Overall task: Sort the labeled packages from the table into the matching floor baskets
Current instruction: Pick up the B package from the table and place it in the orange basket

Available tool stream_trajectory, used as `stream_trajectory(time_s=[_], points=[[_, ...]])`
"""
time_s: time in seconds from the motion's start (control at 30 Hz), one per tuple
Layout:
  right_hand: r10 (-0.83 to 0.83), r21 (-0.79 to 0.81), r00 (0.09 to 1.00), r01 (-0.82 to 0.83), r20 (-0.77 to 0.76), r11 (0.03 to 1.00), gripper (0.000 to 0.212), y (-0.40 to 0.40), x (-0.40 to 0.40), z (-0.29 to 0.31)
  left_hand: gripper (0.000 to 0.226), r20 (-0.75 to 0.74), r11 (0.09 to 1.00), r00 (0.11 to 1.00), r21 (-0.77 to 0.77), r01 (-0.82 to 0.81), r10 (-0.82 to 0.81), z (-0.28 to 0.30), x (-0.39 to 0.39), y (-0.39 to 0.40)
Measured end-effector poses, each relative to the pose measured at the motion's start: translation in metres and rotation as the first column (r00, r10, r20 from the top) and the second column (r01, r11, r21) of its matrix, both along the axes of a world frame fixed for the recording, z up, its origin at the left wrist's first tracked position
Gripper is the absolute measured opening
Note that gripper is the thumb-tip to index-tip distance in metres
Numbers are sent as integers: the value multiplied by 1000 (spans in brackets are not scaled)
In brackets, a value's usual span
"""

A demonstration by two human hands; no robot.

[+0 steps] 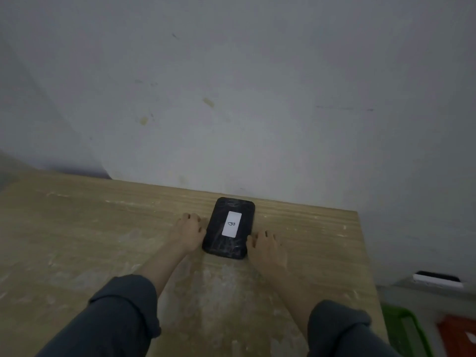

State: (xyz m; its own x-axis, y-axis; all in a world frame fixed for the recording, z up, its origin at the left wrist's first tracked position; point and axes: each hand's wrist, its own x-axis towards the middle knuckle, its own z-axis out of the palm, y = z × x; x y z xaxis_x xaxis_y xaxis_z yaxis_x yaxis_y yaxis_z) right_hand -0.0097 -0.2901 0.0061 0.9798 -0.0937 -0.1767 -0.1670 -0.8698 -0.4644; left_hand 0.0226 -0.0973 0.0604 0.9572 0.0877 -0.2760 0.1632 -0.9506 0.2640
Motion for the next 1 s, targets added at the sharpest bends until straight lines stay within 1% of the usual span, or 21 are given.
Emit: stream_trajectory(time_s=[0.1, 0.2, 0.23, 0.3, 0.37, 0.43, 0.5, 0.53, 0.6, 0.63, 0.67, 0.7, 0.73, 0.8, 0.83, 0.9, 0.93, 1.0], points=[[-178, 21, 984, 179, -5, 984, 43, 17, -11, -17, 39, -23, 994, 1000, -105, -13, 10, -12, 30, 2], [-299, 17, 953, 299, 45, 954, 46, 35, -20, -30, 44, -55, 958, 998, -285, -26, 10, -24, 59, 1], [-335, 31, 941, 334, 56, 942, 46, 41, -20, -32, 48, -70, 927, 998, -374, -28, 2, -27, 65, 0], [-383, 71, 922, 379, 57, 923, 42, 51, -16, -33, 57, -103, 836, 994, -548, -20, -44, -32, 72, -3], [-395, 108, 918, 388, 50, 915, 38, 60, -12, -33, 63, -136, 766, 984, -643, 3, -117, -36, 73, -2], [-419, 156, 906, 407, 54, 900, 34, 64, -9, -31, 67, -138, 732, 976, -680, 32, -171, -40, 73, 2], [-458, 276, 889, 433, 27, 858, 30, 64, -6, -28, 66, -153, 708, 979, -706, -15, -132, -38, 75, 9], [-474, 376, 880, 441, -7, 815, 27, 63, -4, -24, 61, -150, 695, 982, -718, -29, -115, -36, 77, 14], [-489, 576, 870, 434, -67, 693, 21, 59, 0, -14, 47, -149, 683, 986, -728, -62, -70, -31, 79, 23], [-488, 642, 870, 417, -74, 644, 17, 55, 2, -9, 38, -155, 673, 988, -734, -96, -29, -28, 81, 27], [-482, 682, 874, 394, -69, 617, 16, 51, 4, -4, 30, -168, 651, 986, -747, -137, 16, -24, 82, 31], [-472, 713, 879, 371, -64, 595, 16, 47, 5, 1, 26, -181, 622, 982, -764, -171, 48, -21, 82, 35], [-464, 746, 883, 354, -68, 565, 15, 43, 6, 7, 26, -186, 607, 981, -773, -185, 63, -18, 81, 40], [-493, 818, 866, 344, -87, 461, 17, 38, 9, 16, 39, -171, 636, 985, -756, -154, 34, -13, 77, 49], [-530, 851, 842, 348, -100, 393, 20, 36, 12, 21, 47, -169, 647, 985, -749, -144, 24, -13, 74, 53], [-596, 893, 793, 356, -131, 277, 38, 36, 19, 31, 52, -161, 639, 987, -756, -141, 27, -16, 68, 59], [-617, 889, 774, 376, -146, 262, 44, 37, 22, 36, 51, -148, 633, 988, -762, -135, 33, -17, 64, 59], [-642, 855, 749, 431, -162, 287, 40, 41, 26, 40, 49, -116, 641, 992, -759, -117, 44, -20, 54, 56]])
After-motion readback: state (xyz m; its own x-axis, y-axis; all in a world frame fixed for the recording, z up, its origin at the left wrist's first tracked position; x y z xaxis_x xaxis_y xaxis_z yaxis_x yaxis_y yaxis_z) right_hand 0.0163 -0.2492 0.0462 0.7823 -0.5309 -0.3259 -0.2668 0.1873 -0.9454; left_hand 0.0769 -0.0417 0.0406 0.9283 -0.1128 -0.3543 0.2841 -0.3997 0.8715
